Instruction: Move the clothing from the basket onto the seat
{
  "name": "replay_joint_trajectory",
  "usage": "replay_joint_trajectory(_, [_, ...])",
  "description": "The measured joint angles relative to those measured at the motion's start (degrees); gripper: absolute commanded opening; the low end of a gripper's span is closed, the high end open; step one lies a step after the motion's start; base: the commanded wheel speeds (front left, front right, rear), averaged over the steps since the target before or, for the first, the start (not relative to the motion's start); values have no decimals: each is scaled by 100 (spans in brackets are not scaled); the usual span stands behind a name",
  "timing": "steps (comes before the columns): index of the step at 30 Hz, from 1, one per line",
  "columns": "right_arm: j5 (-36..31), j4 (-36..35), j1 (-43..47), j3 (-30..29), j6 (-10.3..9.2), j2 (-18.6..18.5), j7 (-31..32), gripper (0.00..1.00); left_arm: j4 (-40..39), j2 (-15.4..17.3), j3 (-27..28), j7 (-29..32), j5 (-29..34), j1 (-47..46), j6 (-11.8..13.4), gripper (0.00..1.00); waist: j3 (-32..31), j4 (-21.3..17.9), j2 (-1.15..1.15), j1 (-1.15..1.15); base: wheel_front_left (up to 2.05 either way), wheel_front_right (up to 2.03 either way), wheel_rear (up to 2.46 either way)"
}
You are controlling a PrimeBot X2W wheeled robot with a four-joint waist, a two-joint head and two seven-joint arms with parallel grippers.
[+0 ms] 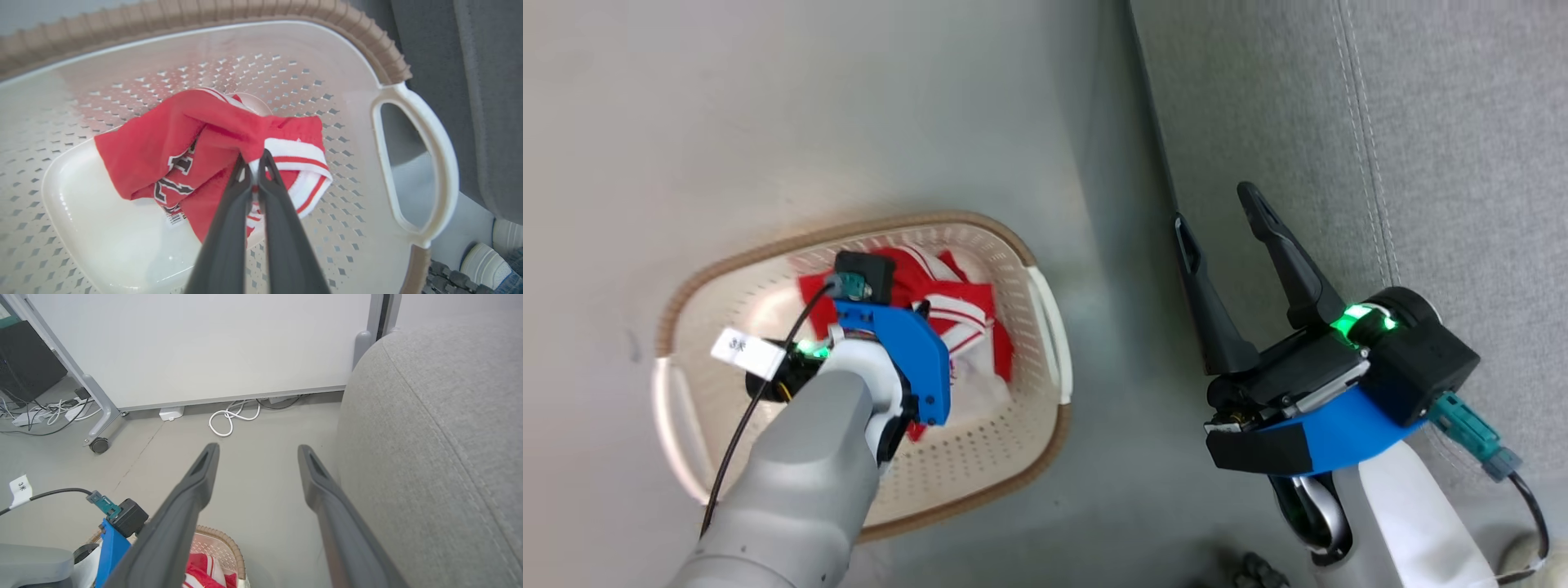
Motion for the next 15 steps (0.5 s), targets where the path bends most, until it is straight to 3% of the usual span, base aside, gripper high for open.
replay_joint_trajectory(8, [-114,171,10,-8,0,1,136,100,-283,-3,-186,-525,-129,569,-231,0,-941,453,0,0,0,0,0])
replay_joint_trajectory(15, [-210,232,246,-104,-1,0,346,100,-1013,89,-549,-1203,-391,1212,-243,0,-1816,795,0,-1,0,0,0])
